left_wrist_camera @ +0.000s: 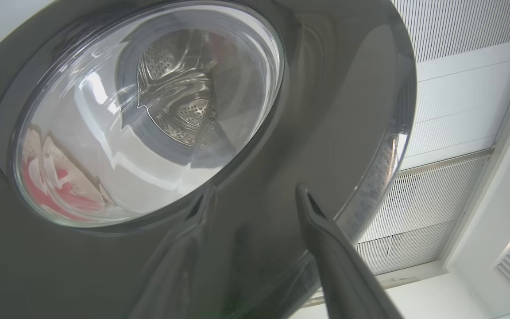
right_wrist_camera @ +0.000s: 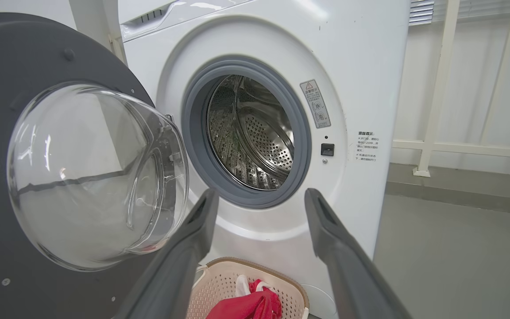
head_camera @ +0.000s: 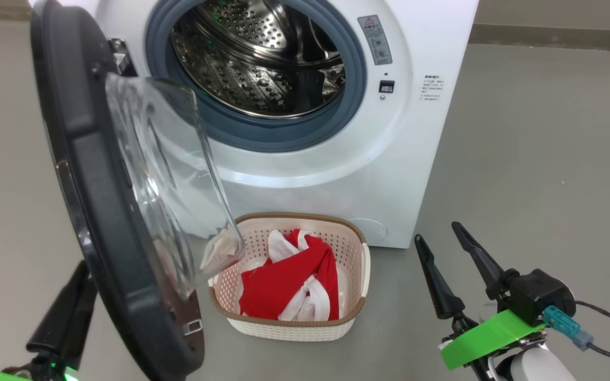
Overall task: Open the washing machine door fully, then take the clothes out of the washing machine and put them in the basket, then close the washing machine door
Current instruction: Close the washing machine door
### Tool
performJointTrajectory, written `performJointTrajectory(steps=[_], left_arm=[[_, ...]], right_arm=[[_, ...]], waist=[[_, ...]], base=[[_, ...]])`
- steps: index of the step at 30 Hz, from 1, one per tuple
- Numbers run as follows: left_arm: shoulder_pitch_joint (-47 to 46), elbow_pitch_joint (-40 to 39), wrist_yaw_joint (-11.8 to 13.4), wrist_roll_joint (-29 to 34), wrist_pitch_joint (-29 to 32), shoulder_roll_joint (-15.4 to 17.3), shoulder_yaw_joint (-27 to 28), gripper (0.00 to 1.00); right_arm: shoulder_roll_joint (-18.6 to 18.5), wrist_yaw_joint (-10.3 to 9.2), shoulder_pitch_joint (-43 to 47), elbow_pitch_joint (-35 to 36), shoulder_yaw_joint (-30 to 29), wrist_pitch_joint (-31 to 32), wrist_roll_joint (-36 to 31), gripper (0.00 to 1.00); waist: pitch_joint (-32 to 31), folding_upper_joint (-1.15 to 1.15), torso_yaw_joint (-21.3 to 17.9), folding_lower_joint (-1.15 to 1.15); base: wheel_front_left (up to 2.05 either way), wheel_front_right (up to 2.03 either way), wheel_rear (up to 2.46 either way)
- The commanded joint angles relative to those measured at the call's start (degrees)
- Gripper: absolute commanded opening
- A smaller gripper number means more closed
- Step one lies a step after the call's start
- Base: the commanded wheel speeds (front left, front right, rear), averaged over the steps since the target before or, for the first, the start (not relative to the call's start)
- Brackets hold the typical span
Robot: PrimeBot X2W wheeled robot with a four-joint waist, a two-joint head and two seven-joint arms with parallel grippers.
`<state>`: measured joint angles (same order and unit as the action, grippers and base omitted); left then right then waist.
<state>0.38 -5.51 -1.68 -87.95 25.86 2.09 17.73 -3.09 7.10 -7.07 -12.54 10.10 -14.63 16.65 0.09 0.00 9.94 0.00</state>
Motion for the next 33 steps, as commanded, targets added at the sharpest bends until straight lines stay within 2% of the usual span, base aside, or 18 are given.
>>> performJointTrajectory(steps=[1, 4, 8, 9, 10, 11, 12, 15, 16, 18, 20, 23, 27, 33], left_arm=[[-0.28, -1.88, -1.00, 1.55, -0.91, 0.88, 2.29, 1.00], [-0.33, -3.22, -2.77, 4.68, -3.75, 1.05, 2.71, 1.00], [0.87, -3.99, -4.67, 16.74, -9.52, 3.74, 1.30, 1.00], [0.87, -3.99, -4.67, 16.74, -9.52, 3.74, 1.30, 1.00], [1.27, -3.95, -4.97, 20.68, -11.46, 4.60, 0.61, 1.00], [2.38, -3.29, -5.41, 30.53, -15.80, 7.24, -1.96, 1.00], [2.72, -2.68, -5.53, 34.77, -18.32, 8.15, -3.34, 1.00], [2.82, 0.25, -5.70, 44.21, -26.48, 9.84, -6.60, 1.00], [2.82, 0.25, -5.70, 44.21, -26.48, 9.84, -6.60, 1.00], [2.92, 3.08, -5.73, 50.80, -31.99, 11.34, -8.36, 1.00], [2.62, 6.40, -5.64, 53.96, -36.40, 10.70, -9.24, 1.00], [2.02, 10.31, -5.40, 57.14, -39.60, 9.93, -9.33, 1.00], [1.66, 13.19, -3.93, 63.04, -40.76, 8.86, -8.20, 1.00], [1.78, 11.51, -3.29, 72.11, -40.83, 4.96, -3.19, 1.00]], right_arm=[[0.21, 0.39, -0.35, 1.58, 1.28, -0.37, 0.02, 1.00], [0.21, 0.39, -0.40, 1.56, 1.37, -0.37, -0.45, 1.00], [0.21, 0.39, -0.49, 1.52, 1.48, -0.37, -0.47, 1.00], [0.21, 0.39, -0.49, 1.52, 1.48, -0.37, -0.47, 1.00], [0.21, 0.39, -0.53, 1.54, 1.52, -0.37, -0.43, 1.00], [0.21, 0.39, -0.63, 1.64, 1.57, -0.37, -0.37, 1.00], [0.21, 0.39, -0.69, 1.70, 1.54, -0.37, -0.37, 1.00], [0.21, 0.39, -0.79, 1.88, 1.41, -0.37, -0.45, 1.00], [0.21, 0.39, -0.79, 1.88, 1.41, -0.37, -0.45, 1.00], [0.21, 0.39, -0.84, 1.95, 1.42, -0.37, -0.48, 1.00], [0.21, 0.39, -0.93, 1.97, 1.34, -0.37, -0.50, 1.00], [0.21, 0.39, -1.08, 1.94, 1.34, -0.37, -0.46, 1.00], [0.21, 0.39, -0.97, 2.04, 1.33, -0.37, -0.29, 1.00], [0.21, 0.39, -0.69, 2.19, 1.29, -0.37, 0.00, 1.00]], waist=[[-0.06, 0.00, 0.24, 0.00], [-0.02, 0.00, 0.74, 0.00], [-0.05, 0.00, 1.32, 0.00], [-0.05, 0.00, 1.32, 0.00], [-0.01, 0.00, 1.45, 0.00], [0.18, 0.00, 1.69, 0.00], [0.31, 0.00, 1.84, 0.00], [0.63, 0.00, 2.28, 0.00], [0.63, 0.00, 2.28, 0.00], [0.77, 0.00, 2.48, 0.00], [0.86, 0.00, 2.65, 0.00], [0.89, 0.00, 2.73, 0.00], [0.68, 0.00, 2.72, 0.00], [0.34, 0.00, 2.57, 0.00]], base=[[0.00, 0.00, 0.00], [0.00, 0.00, 0.00], [0.00, 0.00, 0.00], [0.00, 0.00, 0.00], [0.00, 0.00, 0.00], [0.00, 0.00, 0.00], [0.00, 0.00, 0.00], [0.00, 0.00, 0.00], [0.00, 0.00, 0.00], [0.00, 0.00, 0.00], [0.00, 0.00, 0.00], [0.00, 0.00, 0.00], [0.00, 0.00, 0.00], [0.00, 0.00, 0.00]])
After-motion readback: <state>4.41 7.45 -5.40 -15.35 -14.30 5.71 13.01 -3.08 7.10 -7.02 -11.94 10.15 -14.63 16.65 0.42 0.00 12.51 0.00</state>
